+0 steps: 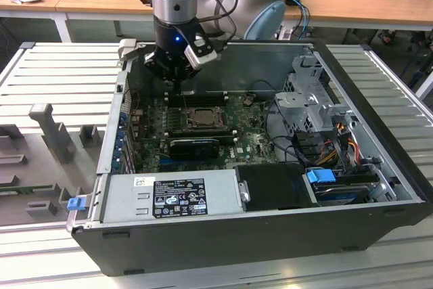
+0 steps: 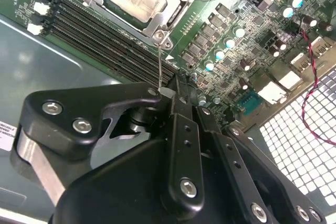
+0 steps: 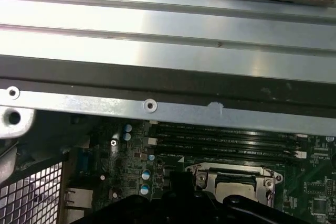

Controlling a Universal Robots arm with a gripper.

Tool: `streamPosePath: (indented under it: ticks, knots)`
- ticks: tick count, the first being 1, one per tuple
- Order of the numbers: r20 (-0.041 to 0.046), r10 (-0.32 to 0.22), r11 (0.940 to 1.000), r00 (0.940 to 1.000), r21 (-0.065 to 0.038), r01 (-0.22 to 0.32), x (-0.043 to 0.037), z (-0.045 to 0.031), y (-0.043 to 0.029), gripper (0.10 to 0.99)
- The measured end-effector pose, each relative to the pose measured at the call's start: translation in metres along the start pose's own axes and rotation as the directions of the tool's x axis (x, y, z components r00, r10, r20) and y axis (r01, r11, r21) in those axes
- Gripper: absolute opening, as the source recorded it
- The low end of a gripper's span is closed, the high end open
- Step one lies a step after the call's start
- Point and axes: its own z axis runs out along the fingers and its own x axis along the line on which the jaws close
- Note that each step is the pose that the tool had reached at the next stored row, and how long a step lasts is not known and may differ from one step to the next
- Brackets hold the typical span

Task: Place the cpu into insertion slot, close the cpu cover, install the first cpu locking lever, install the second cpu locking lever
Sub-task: 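Install the first cpu locking lever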

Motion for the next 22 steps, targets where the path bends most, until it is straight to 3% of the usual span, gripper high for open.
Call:
streamPosePath:
  ticks: [9, 12, 16, 17, 19, 22]
  knots:
    - [0.0000, 0.000, 1.0000, 1.0000, 0.000, 0.000, -0.0058, 0.0000, -0.0005, 0.106]
    - [0.0000, 0.000, 1.0000, 1.0000, 0.000, 0.000, -0.0119, 0.0000, -0.0010, 0.106]
    - [-0.0001, 0.000, 1.0000, 1.0000, 0.000, 0.000, -0.0289, 0.0000, -0.0023, 0.106]
    - [0.0002, 0.000, 1.0000, 1.0000, -0.003, 0.000, -0.0321, -0.0001, -0.0026, 0.106]
    - [0.0031, 0.002, 0.9993, 1.0000, -0.038, -0.002, -0.0334, 0.0006, -0.0032, 0.106]
    - [0.0033, 0.003, 0.9992, 1.0000, -0.041, -0.003, -0.0349, 0.0068, -0.0035, 0.106]
